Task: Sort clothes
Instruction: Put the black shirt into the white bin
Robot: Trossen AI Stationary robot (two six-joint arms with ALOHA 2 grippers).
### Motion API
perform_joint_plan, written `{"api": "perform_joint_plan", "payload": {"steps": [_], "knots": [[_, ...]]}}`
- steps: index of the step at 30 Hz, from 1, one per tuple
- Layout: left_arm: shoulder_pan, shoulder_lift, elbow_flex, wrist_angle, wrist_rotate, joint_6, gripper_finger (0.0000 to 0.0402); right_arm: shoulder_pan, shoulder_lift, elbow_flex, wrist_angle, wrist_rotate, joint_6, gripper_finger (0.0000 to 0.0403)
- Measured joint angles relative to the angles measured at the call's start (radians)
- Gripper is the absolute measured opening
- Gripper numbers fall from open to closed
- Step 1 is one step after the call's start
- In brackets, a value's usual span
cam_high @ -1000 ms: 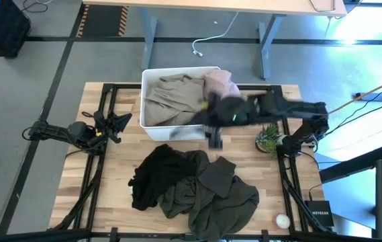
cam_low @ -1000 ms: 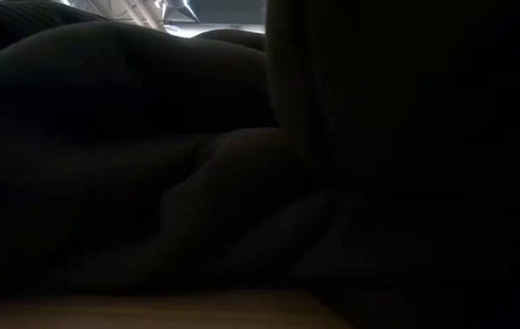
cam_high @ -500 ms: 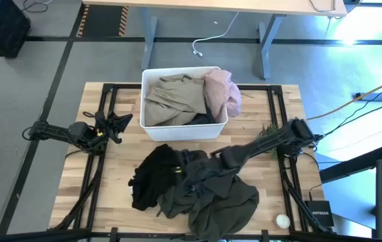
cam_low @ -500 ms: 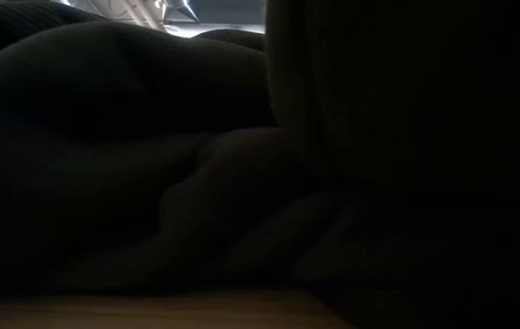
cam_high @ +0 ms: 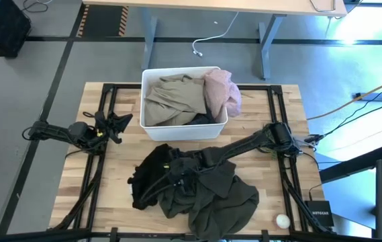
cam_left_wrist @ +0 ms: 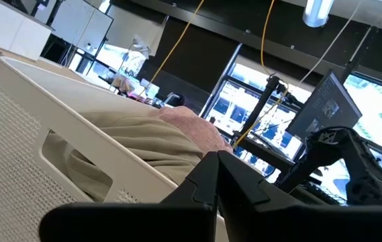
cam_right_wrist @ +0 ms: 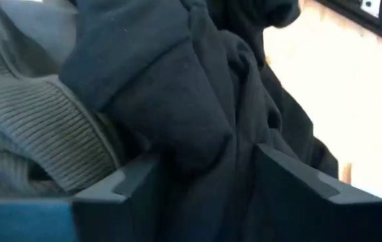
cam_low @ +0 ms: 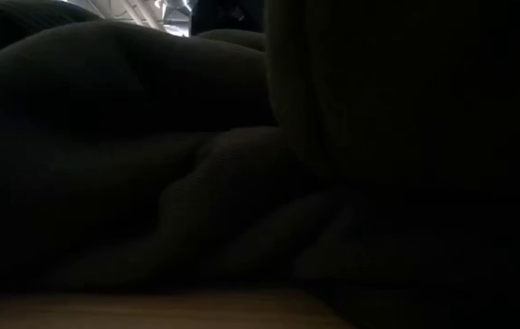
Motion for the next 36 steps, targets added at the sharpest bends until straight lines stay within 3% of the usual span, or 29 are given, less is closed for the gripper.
{"api": "perform_joint_plan", "payload": {"steps": [2,6,7,12,17,28,32,36], "knots": [[0.000,0.000,0.000,0.000,0.000,0.000,0.0004,-0.006,-0.005,0.000,-0.005,0.001,-0.005,0.0168],[0.000,0.000,0.000,0.000,0.000,0.000,0.0004,-0.006,-0.027,0.029,-0.059,0.023,-0.049,0.0036],[0.000,0.000,0.000,0.001,0.000,0.000,0.0004,-0.005,-0.038,0.040,-0.072,0.030,-0.055,0.0023],[0.000,0.000,0.000,0.001,0.000,0.000,0.0004,-0.006,-0.127,0.089,-0.099,0.093,-0.062,0.0041],[0.000,0.000,0.000,0.000,0.000,0.000,0.0004,-0.025,-0.240,0.156,-0.097,0.185,-0.126,0.0016],[0.000,0.000,0.000,0.000,0.000,-0.005,0.0004,-0.160,-0.384,0.472,-0.085,0.351,-0.222,0.0027],[0.000,0.000,0.000,0.001,0.000,-0.005,0.0004,-0.233,-0.384,0.630,-0.068,0.340,-0.246,0.0022],[0.000,0.000,0.000,0.001,0.000,-0.004,0.0004,-0.309,-0.387,0.722,0.071,0.314,-0.261,0.0027]]}}
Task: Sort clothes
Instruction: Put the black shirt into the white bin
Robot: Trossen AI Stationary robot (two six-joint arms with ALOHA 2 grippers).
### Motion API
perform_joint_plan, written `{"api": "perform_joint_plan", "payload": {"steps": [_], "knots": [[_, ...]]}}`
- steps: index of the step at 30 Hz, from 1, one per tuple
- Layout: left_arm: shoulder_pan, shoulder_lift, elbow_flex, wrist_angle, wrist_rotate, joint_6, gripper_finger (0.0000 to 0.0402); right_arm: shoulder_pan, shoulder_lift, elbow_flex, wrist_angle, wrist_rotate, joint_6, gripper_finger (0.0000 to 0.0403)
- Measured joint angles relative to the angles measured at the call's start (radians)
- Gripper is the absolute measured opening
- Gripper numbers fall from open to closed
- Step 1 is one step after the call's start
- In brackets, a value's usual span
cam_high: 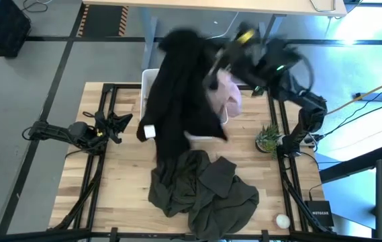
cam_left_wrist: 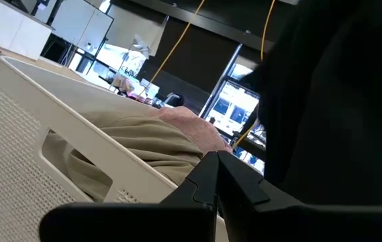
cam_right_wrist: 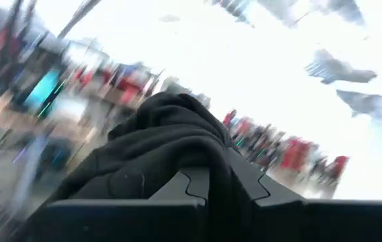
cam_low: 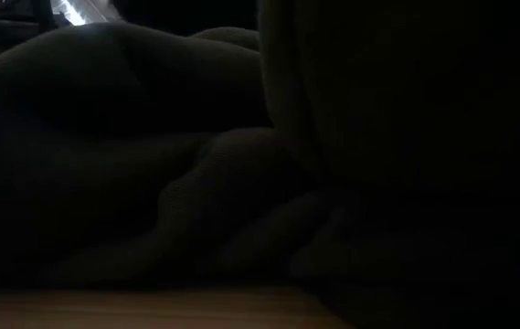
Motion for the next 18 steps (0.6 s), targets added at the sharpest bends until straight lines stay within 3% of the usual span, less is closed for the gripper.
{"api": "perform_joint_plan", "payload": {"steps": [4,8,11,18], "knots": [[0.000,0.001,0.000,0.005,-0.003,0.008,0.0004,-0.048,-0.028,-0.013,0.231,-0.005,-0.027,0.0026],[0.000,0.001,0.000,0.008,-0.005,0.028,0.0004,-0.074,-0.025,-0.005,0.290,-0.026,-0.026,0.0023],[0.000,0.001,0.000,0.008,-0.008,0.033,0.0004,-0.080,-0.005,-0.005,0.243,-0.021,-0.027,0.0024],[0.000,0.000,0.000,0.009,-0.018,0.029,0.0004,-0.113,0.058,-0.031,-0.057,-0.005,0.049,0.0033]]}}
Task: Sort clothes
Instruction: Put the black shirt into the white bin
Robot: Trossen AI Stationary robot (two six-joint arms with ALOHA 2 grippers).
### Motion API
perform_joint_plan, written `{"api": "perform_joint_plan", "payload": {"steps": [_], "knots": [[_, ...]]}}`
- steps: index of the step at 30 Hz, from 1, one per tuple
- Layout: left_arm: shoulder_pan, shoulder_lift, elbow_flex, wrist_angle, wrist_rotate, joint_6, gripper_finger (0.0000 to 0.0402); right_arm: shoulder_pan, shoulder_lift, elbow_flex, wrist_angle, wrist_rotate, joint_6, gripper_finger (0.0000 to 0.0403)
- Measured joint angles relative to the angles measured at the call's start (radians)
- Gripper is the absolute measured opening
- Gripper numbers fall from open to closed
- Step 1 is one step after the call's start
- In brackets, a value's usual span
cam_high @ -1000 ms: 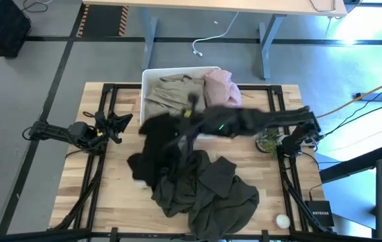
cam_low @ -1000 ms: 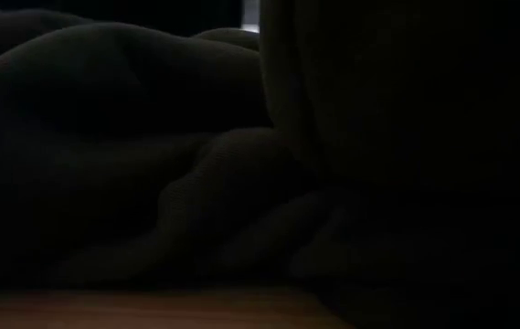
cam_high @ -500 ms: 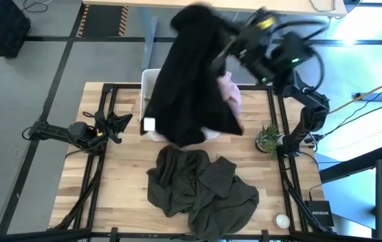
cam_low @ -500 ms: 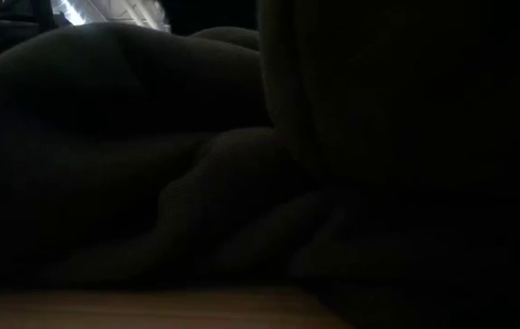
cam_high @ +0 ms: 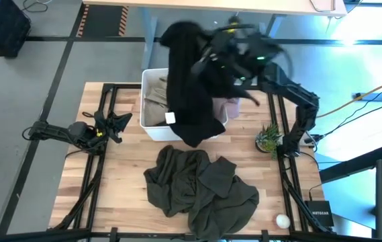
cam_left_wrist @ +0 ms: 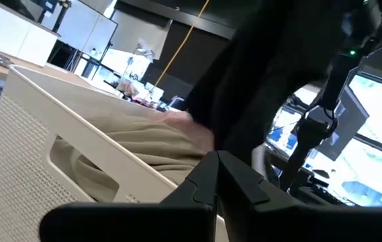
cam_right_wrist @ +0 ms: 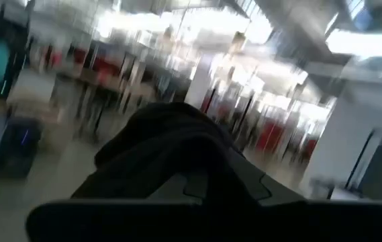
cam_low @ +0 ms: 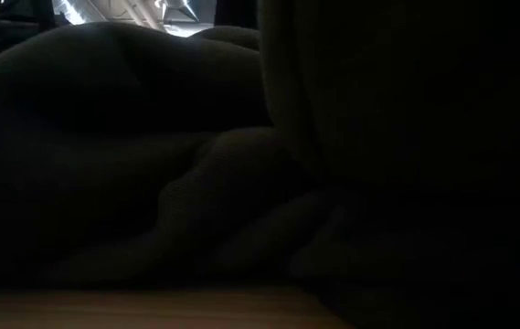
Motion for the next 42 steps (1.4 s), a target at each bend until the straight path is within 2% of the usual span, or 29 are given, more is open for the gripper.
{"api": "perform_joint_plan", "payload": {"steps": [4,9,14,17,20,22,25,30,35,39,42], "knots": [[0.000,0.000,0.000,-0.004,0.000,-0.007,0.0004,-0.008,0.049,-0.005,-0.178,0.002,0.096,0.0059],[0.000,0.000,0.000,-0.010,0.000,-0.007,0.0004,-0.009,0.062,-0.003,-0.407,0.008,0.179,0.0129],[0.000,0.000,0.000,-0.012,0.000,-0.011,0.0004,-0.009,0.041,-0.005,-0.728,0.008,0.240,0.0188],[0.000,0.000,0.000,-0.014,0.000,-0.024,0.0004,-0.009,0.005,-0.004,-0.918,0.019,0.297,0.0202],[0.000,0.000,0.000,-0.014,0.000,-0.035,0.0004,-0.010,-0.017,-0.002,-1.125,0.076,0.377,0.0205],[0.000,0.000,0.000,-0.014,0.000,-0.035,0.0004,-0.010,-0.020,-0.003,-1.204,0.083,0.441,0.0205],[0.000,-0.001,0.000,-0.014,0.000,-0.033,0.0004,0.015,-0.030,-0.004,-1.231,0.076,0.475,0.0206],[0.000,-0.001,0.000,-0.013,0.000,-0.021,0.0004,0.067,-0.035,-0.003,-1.212,0.077,0.444,0.0206],[0.000,-0.001,0.000,-0.013,0.000,-0.019,0.0004,0.076,-0.042,-0.006,-1.269,0.115,0.482,0.0206],[0.000,0.000,0.000,-0.013,0.000,-0.018,0.0004,0.108,-0.090,-0.056,-1.267,0.069,0.497,0.0206],[0.000,0.000,0.000,-0.013,0.000,-0.017,0.0004,0.152,-0.150,-0.160,-1.227,0.128,0.501,0.0206]]}}
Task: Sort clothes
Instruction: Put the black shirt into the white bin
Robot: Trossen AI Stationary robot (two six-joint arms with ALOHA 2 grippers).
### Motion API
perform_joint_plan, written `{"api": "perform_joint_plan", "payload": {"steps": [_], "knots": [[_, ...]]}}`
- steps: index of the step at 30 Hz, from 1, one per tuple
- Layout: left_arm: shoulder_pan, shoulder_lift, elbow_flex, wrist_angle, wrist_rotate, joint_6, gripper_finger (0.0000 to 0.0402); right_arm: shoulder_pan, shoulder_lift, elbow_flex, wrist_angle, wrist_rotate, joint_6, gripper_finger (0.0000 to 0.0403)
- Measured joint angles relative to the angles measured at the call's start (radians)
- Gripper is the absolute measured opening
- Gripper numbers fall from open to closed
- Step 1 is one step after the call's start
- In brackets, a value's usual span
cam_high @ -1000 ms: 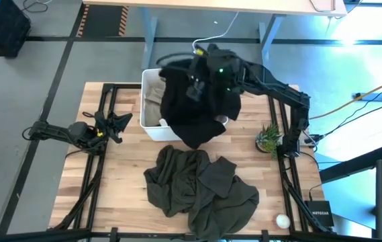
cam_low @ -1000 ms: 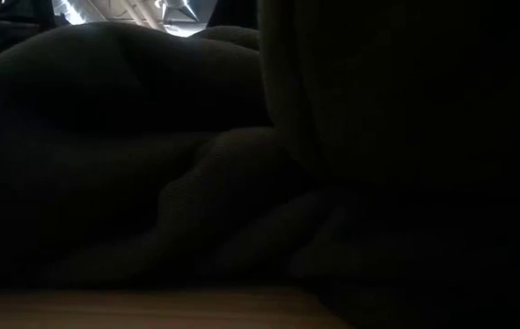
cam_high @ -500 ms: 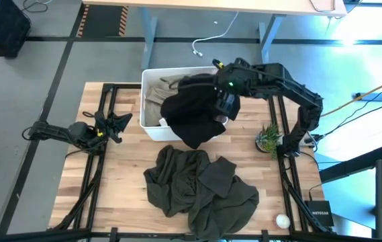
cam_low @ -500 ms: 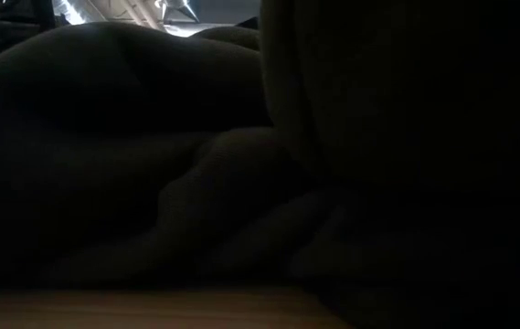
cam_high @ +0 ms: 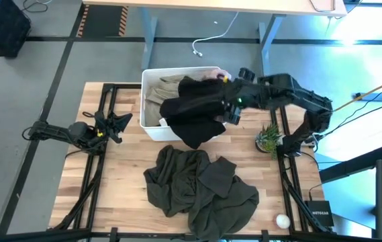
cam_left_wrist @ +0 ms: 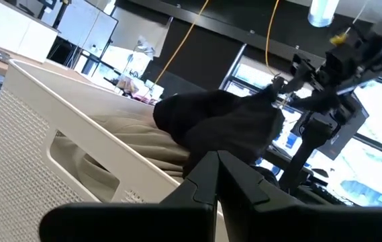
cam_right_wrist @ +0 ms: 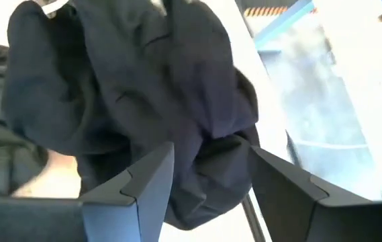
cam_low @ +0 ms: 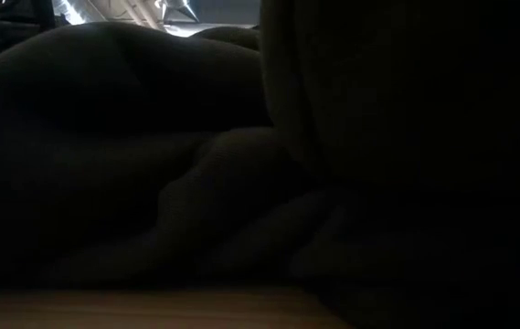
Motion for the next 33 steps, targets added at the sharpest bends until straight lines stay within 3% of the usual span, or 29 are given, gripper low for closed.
{"api": "perform_joint_plan", "payload": {"steps": [6,12,16,22,27,33], "knots": [[0.000,0.000,0.000,0.000,0.000,0.000,0.0004,0.020,-0.199,-0.366,0.260,0.078,-0.006,0.0206],[0.000,0.000,0.000,0.000,0.000,0.003,0.0004,-0.073,-0.386,-0.762,0.380,0.175,0.033,0.0206],[0.000,0.000,0.000,0.000,0.000,0.015,0.0004,-0.144,-0.455,-0.964,0.514,0.138,0.053,0.0206],[0.000,0.000,0.000,0.001,0.000,-0.001,0.0004,-0.227,-0.453,-1.217,0.740,0.071,-0.032,0.0206],[0.000,0.000,0.000,0.016,0.000,0.000,0.0004,-0.261,-0.440,-1.356,0.941,0.026,-0.051,0.0206],[0.000,0.001,0.000,0.017,-0.001,0.014,0.0004,-0.259,-0.459,-1.340,1.114,-0.086,-0.092,0.0206]]}}
